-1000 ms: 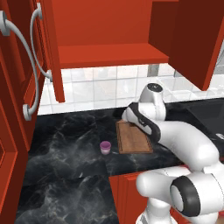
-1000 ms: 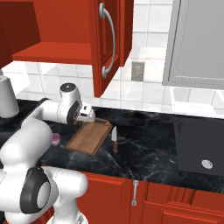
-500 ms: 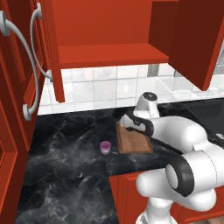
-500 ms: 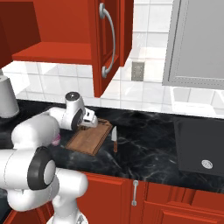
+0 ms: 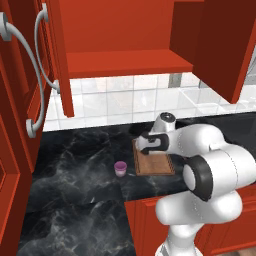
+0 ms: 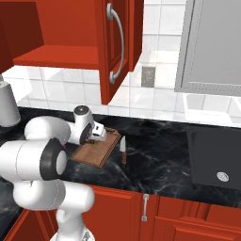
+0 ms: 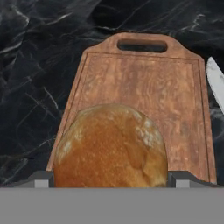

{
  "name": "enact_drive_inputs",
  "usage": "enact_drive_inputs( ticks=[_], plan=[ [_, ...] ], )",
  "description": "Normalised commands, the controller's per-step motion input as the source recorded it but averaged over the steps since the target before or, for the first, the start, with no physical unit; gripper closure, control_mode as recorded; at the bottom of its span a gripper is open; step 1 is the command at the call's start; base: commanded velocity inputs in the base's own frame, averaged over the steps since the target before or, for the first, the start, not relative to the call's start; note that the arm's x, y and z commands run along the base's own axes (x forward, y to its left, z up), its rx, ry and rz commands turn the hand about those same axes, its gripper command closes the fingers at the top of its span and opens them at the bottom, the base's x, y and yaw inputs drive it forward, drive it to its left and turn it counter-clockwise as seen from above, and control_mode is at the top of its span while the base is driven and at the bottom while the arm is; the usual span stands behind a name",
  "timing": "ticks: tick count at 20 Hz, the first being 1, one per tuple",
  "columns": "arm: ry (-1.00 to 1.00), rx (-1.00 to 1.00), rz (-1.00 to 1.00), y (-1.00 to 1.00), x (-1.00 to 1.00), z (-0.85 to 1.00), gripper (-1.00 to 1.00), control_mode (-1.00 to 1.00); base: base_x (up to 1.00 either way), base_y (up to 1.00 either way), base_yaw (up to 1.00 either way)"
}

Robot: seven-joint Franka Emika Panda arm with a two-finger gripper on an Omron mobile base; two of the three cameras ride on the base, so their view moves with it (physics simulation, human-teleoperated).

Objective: Pick the bread, place it on the cutting board, pick the jam, place it on the counter, and close the cabinet.

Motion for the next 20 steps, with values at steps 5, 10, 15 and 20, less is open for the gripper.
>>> enact_drive_inputs(
  ticks=[5, 10, 15, 20],
  plan=[
    [0.00, 0.00, 0.00, 0.00, 0.07, -0.25, 1.00, -1.00, 0.00, 0.00, 0.00],
    [0.00, 0.00, 0.00, 0.00, 0.03, -0.14, 1.00, -1.00, 0.00, 0.00, 0.00],
    [0.00, 0.00, 0.00, 0.00, 0.00, -0.05, 1.00, -1.00, 0.00, 0.00, 0.00],
    [0.00, 0.00, 0.00, 0.00, 0.00, -0.08, 1.00, -1.00, 0.00, 0.00, 0.00]
  ],
)
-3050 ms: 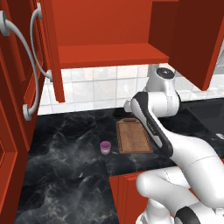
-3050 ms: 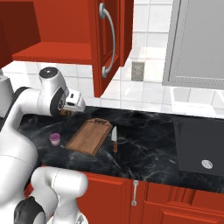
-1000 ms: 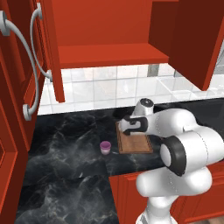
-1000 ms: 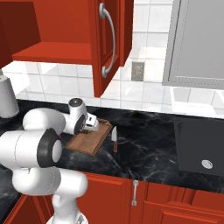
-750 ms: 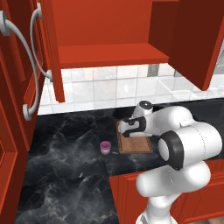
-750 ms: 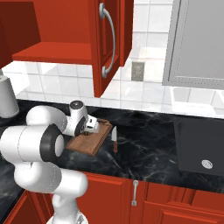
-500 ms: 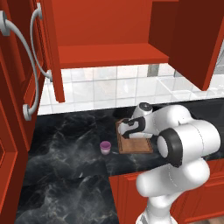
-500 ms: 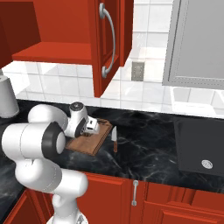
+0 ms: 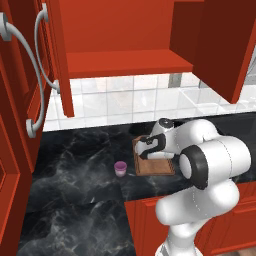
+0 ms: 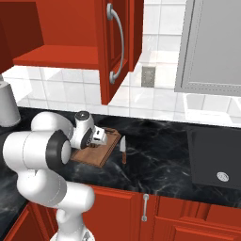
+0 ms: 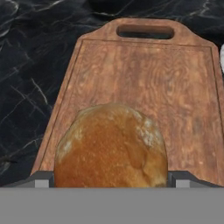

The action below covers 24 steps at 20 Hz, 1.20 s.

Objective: Pick the bread, place it on the cutting board, pick the jam, place it on the counter, and close the cabinet.

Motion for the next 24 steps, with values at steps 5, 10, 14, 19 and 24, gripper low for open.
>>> enact_drive_inputs(
  ticks=[5, 10, 14, 19, 24],
  plan=[
    [0.00, 0.00, 0.00, 0.00, 0.00, -0.16, 1.00, -1.00, 0.00, 0.00, 0.00],
    [0.00, 0.00, 0.00, 0.00, 0.00, -0.16, -1.00, -1.00, 0.00, 0.00, 0.00],
    [0.00, 0.00, 0.00, 0.00, 0.00, -0.08, -1.00, -1.00, 0.00, 0.00, 0.00],
    [0.00, 0.00, 0.00, 0.00, 0.00, 0.00, -1.00, -1.00, 0.00, 0.00, 0.00],
    [0.00, 0.00, 0.00, 0.00, -0.02, 0.00, -1.00, -1.00, 0.00, 0.00, 0.00]
  ],
)
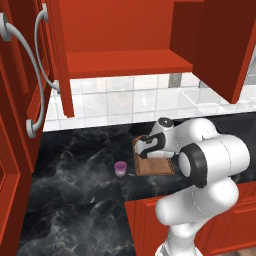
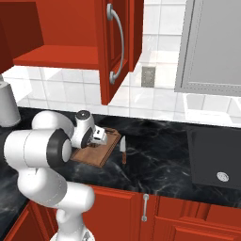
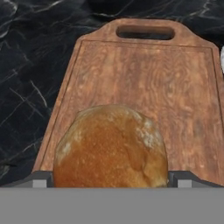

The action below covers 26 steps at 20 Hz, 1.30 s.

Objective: Pick the bread, place it on the cutting board, pick the jam, place it on the counter, and close the cabinet.

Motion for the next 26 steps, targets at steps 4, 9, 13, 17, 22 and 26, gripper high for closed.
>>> enact_drive_inputs(
  ticks=[4, 9, 13, 17, 22, 26],
  plan=[
    [0.00, 0.00, 0.00, 0.00, -0.09, 0.00, -1.00, -1.00, 0.00, 0.00, 0.00],
    [-0.08, 0.00, 0.00, 0.00, -0.16, 0.00, -1.00, -1.00, 0.00, 0.00, 0.00],
    [-0.14, 0.00, 0.00, 0.00, -0.15, 0.00, -1.00, -1.00, 0.00, 0.00, 0.00],
    [-0.01, 0.00, -0.01, 0.00, -0.05, -0.05, -1.00, -1.00, 0.00, 0.00, 0.00],
    [0.17, 0.00, -0.04, 0.00, 0.00, -0.04, -1.00, -1.00, 0.00, 0.00, 0.00],
    [0.24, 0.00, -0.02, 0.00, 0.00, -0.12, -1.00, -1.00, 0.00, 0.00, 0.00]
  ],
)
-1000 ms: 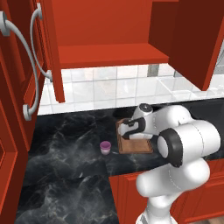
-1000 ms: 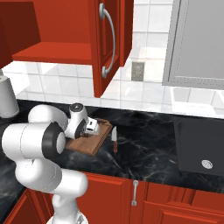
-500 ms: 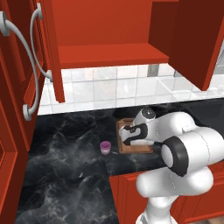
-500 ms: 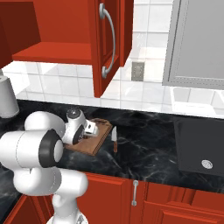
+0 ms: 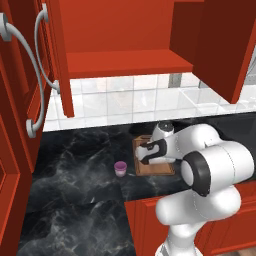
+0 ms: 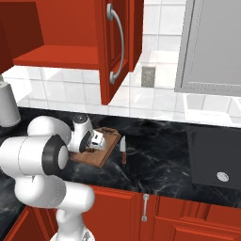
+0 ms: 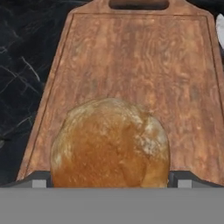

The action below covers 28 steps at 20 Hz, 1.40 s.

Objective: Pick the bread, place it on the cutting board, pick the jam, place it on the counter, and close the cabinet.

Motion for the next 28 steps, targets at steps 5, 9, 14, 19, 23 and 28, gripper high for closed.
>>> enact_drive_inputs(
  ticks=[5, 9, 14, 19, 23, 28],
  plan=[
    [0.01, 0.00, 0.00, 0.00, -0.02, 0.06, -1.00, -1.00, 0.00, 0.00, 0.00],
    [-0.13, 0.00, 0.00, -0.04, -0.22, 0.24, -1.00, -1.00, 0.00, 0.00, 0.00],
    [-0.16, 0.00, 0.00, -0.07, -0.36, 0.22, -1.00, -1.00, 0.00, 0.00, 0.00],
    [-0.21, 0.00, 0.00, -0.10, -0.31, 0.25, -1.00, -1.00, 0.00, 0.00, 0.00],
    [-0.26, 0.00, 0.00, -0.09, -0.18, 0.26, -1.00, -1.00, 0.00, 0.00, 0.00],
    [-0.25, 0.00, 0.00, -0.02, -0.09, 0.21, -1.00, -1.00, 0.00, 0.00, 0.00]
  ],
)
